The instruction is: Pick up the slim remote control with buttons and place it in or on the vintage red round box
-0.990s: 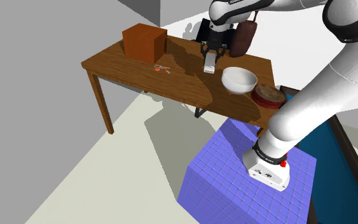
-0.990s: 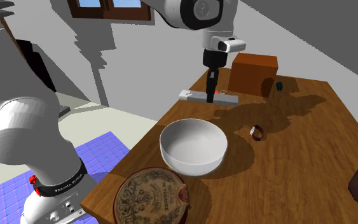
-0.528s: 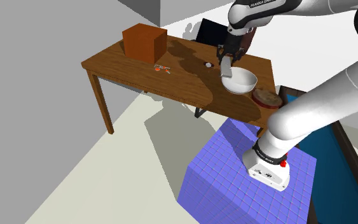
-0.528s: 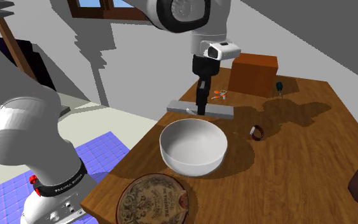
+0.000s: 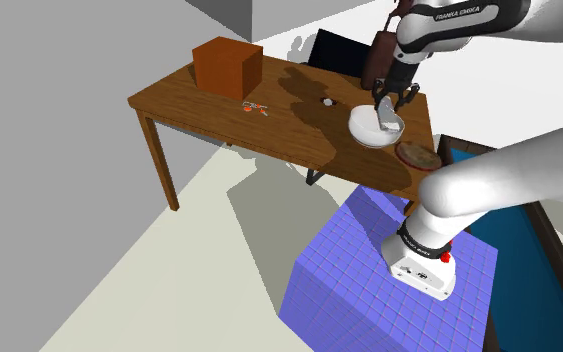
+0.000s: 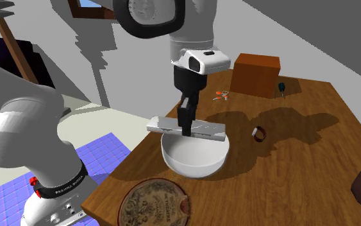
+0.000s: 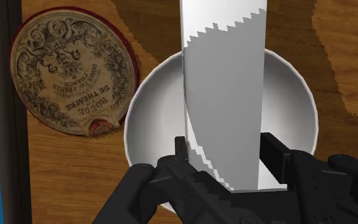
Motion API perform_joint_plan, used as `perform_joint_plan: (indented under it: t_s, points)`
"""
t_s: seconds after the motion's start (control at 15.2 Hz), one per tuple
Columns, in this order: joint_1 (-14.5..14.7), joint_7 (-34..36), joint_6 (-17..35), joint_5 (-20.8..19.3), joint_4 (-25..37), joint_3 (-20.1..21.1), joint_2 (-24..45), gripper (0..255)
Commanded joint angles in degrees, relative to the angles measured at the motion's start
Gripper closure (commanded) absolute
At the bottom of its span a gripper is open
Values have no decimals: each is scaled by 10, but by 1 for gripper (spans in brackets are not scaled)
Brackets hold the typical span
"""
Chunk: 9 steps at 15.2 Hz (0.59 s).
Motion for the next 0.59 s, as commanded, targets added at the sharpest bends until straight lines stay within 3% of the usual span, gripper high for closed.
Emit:
perform_joint_plan:
  t_s: [0.0, 0.53]
  points:
    - [-14, -21, -5, -13, -18, -15, -25, 255]
    - [-85, -116, -42, -80, -67, -87, -121, 255]
